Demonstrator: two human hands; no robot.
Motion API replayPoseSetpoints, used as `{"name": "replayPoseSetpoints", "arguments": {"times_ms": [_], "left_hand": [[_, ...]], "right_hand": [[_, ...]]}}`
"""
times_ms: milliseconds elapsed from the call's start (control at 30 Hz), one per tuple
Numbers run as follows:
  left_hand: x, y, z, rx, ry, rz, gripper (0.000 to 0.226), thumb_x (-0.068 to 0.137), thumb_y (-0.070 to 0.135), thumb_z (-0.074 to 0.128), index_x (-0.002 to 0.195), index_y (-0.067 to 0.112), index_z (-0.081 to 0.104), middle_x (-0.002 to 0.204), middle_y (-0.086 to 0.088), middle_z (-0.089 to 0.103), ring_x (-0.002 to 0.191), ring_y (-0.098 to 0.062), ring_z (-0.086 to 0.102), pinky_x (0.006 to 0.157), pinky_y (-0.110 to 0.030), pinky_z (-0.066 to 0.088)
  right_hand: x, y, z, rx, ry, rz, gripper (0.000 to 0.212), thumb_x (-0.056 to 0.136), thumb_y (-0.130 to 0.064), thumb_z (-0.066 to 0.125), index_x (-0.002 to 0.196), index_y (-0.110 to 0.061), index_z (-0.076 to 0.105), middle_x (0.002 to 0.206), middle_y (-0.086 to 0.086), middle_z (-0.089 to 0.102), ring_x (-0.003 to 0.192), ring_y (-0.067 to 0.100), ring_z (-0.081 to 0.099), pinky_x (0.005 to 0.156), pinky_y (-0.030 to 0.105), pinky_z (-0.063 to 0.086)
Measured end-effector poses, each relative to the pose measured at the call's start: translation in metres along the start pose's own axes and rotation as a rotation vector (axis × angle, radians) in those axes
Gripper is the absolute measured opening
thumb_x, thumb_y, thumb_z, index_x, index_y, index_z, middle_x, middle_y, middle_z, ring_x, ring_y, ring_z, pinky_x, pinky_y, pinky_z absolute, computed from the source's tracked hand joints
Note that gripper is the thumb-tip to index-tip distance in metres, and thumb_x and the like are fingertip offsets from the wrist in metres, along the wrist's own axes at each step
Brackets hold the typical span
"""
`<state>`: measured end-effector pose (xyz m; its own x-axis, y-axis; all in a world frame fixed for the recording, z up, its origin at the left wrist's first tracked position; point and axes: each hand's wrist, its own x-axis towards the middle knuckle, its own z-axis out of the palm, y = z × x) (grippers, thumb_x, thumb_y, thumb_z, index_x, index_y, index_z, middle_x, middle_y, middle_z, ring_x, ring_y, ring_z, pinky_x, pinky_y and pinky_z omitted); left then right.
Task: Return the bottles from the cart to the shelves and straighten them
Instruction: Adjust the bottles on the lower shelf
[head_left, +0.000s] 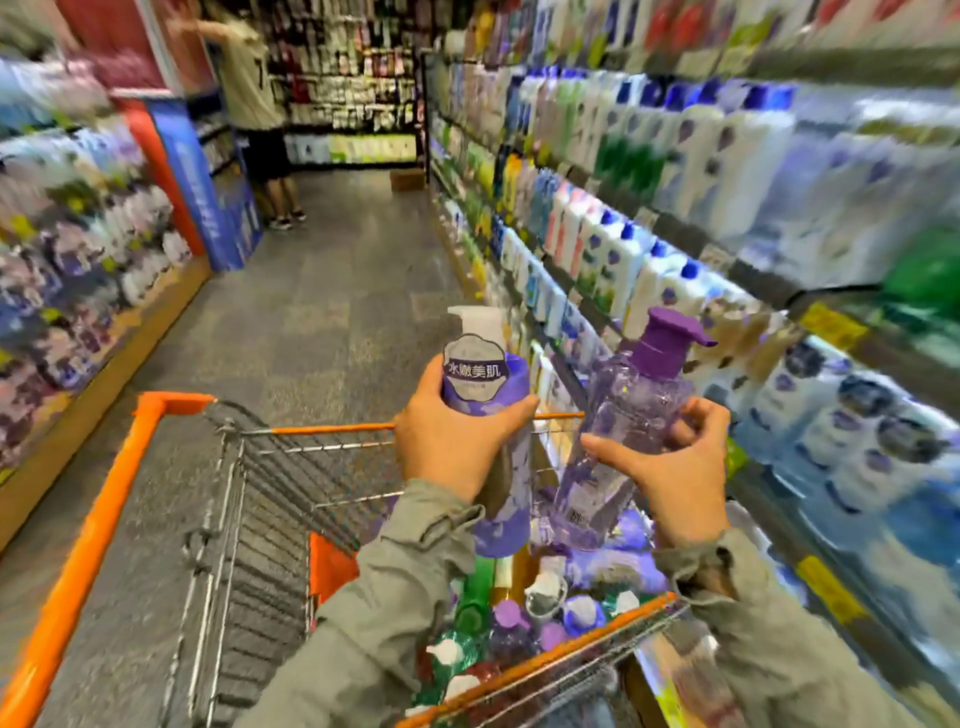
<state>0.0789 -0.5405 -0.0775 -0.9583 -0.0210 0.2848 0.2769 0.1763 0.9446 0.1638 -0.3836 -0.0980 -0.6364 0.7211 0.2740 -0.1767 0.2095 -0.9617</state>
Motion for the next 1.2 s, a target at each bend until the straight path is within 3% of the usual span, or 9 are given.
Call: {"name": "replayPoseSetpoints", "arguments": {"times_ms": [67,200,333,467,600,800,900,1033,1200], "left_hand": [[0.000,0.011,0.012,-0.011,-0.054,0.023,0.080,0.036,0.065,0.078,0.105,0.027,0.065,0.097,0.008,0.072,0.093,-0.018,0.067,0.083,-0.042,0.054],[-0.004,0.036,0.038,-0.041,-0.147,0.076,0.064,0.036,0.065,0.076,0.092,0.036,0.064,0.089,0.014,0.070,0.085,-0.012,0.066,0.080,-0.037,0.055],[-0.014,0.063,0.072,-0.098,-0.235,0.118,0.072,0.037,0.061,0.080,0.100,0.029,0.067,0.095,0.010,0.072,0.089,-0.013,0.067,0.082,-0.038,0.055],[-0.035,0.092,0.113,-0.150,-0.350,0.142,0.068,0.046,0.038,0.092,0.107,0.020,0.067,0.099,0.005,0.072,0.088,-0.010,0.065,0.082,-0.030,0.053],[-0.061,0.120,0.157,-0.209,-0.426,0.160,0.078,0.037,0.054,0.084,0.106,0.023,0.067,0.096,0.008,0.071,0.089,-0.011,0.066,0.083,-0.035,0.054],[-0.102,0.157,0.209,-0.248,-0.462,0.190,0.068,0.038,0.052,0.085,0.097,0.024,0.067,0.090,0.007,0.071,0.084,-0.013,0.066,0.080,-0.036,0.055],[-0.123,0.175,0.233,-0.256,-0.471,0.217,0.055,0.047,0.036,0.093,0.093,0.026,0.065,0.086,0.009,0.069,0.079,-0.011,0.063,0.075,-0.026,0.053],[-0.152,0.190,0.261,-0.310,-0.514,0.229,0.058,0.044,0.044,0.090,0.094,0.029,0.064,0.090,0.010,0.070,0.084,-0.011,0.065,0.077,-0.028,0.053],[-0.180,0.205,0.290,-0.364,-0.620,0.243,0.062,0.045,0.039,0.091,0.099,0.023,0.066,0.093,0.009,0.070,0.084,-0.005,0.065,0.077,-0.020,0.052]], "right_hand": [[0.006,-0.008,-0.015,0.008,0.032,-0.025,0.081,0.048,-0.006,0.092,0.107,-0.017,0.037,0.105,0.007,0.056,0.082,0.002,0.058,0.069,0.011,0.049],[0.009,-0.027,-0.049,0.007,0.110,-0.027,0.085,0.033,-0.036,0.094,0.096,-0.036,0.037,0.114,0.016,0.060,0.099,0.029,0.064,0.085,0.045,0.054],[0.013,-0.036,-0.090,-0.006,0.192,-0.075,0.076,0.045,-0.008,0.088,0.100,-0.021,0.036,0.104,0.011,0.062,0.084,0.014,0.063,0.071,0.019,0.054],[0.014,-0.046,-0.136,-0.022,0.279,-0.062,0.081,0.040,-0.016,0.087,0.104,-0.018,0.037,0.106,0.010,0.062,0.093,0.015,0.065,0.079,0.029,0.053],[0.016,-0.061,-0.185,-0.058,0.320,-0.070,0.078,0.051,0.004,0.087,0.109,-0.009,0.036,0.094,-0.001,0.059,0.073,-0.011,0.062,0.064,0.009,0.049],[0.017,-0.079,-0.255,-0.073,0.368,-0.100,0.077,0.048,0.003,0.088,0.105,-0.013,0.039,0.102,0.008,0.064,0.087,0.014,0.067,0.076,0.028,0.055],[0.018,-0.089,-0.287,-0.050,0.368,-0.122,0.075,0.043,-0.004,0.088,0.097,-0.022,0.039,0.100,0.009,0.066,0.080,0.010,0.069,0.073,0.026,0.057],[0.012,-0.097,-0.329,-0.040,0.375,-0.113,0.081,0.034,-0.026,0.088,0.099,-0.025,0.040,0.105,0.013,0.066,0.089,0.021,0.070,0.083,0.046,0.055],[0.003,-0.101,-0.367,-0.032,0.425,-0.097,0.081,0.033,-0.024,0.087,0.099,-0.025,0.040,0.099,0.008,0.068,0.083,0.014,0.070,0.081,0.046,0.056]]}}
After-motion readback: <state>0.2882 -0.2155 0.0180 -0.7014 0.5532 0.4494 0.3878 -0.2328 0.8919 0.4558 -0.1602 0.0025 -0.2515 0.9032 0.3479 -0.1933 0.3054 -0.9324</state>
